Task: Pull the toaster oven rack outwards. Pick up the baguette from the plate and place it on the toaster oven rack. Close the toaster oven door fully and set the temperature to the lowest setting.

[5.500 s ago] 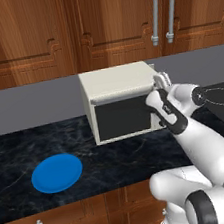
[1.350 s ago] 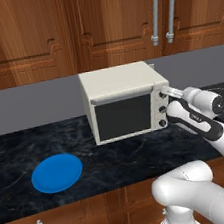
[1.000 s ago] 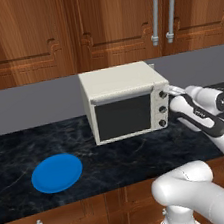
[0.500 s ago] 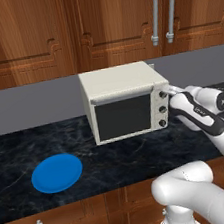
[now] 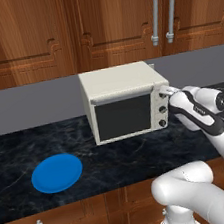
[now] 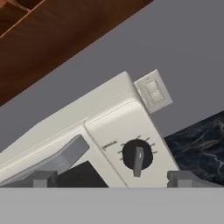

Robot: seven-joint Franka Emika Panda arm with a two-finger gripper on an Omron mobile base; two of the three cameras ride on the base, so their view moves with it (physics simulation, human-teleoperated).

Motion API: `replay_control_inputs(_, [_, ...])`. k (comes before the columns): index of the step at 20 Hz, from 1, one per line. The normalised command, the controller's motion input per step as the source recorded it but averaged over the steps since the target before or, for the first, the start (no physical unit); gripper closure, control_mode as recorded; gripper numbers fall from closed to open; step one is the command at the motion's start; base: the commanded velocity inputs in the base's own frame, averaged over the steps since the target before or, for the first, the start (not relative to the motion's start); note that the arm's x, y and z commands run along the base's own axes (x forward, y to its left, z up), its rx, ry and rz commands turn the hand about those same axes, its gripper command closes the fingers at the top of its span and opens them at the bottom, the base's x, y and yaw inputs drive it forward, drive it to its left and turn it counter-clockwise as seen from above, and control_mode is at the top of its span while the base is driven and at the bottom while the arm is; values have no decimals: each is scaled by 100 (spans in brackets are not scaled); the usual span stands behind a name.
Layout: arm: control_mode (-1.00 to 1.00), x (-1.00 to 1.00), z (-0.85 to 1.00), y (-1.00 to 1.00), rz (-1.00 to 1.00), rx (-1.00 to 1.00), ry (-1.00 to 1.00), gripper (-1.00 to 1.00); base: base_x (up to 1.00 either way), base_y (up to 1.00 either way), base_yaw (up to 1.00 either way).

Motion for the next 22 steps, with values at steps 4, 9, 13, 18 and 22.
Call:
replay_control_inputs(4, [-100,0,0,0,6,0,0,-100,0,0,0])
replay_control_inputs(9, [-100,0,-13,0,4,0,-2,-100,0,0,0])
replay_control_inputs(13, [-100,0,-23,-3,0,-4,-8,-100,0,0,0])
replay_control_inputs(18, [-100,0,-6,0,0,-4,-8,-100,0,0,0])
replay_control_inputs(22, [-100,0,-2,0,0,-3,-8,-100,0,0,0])
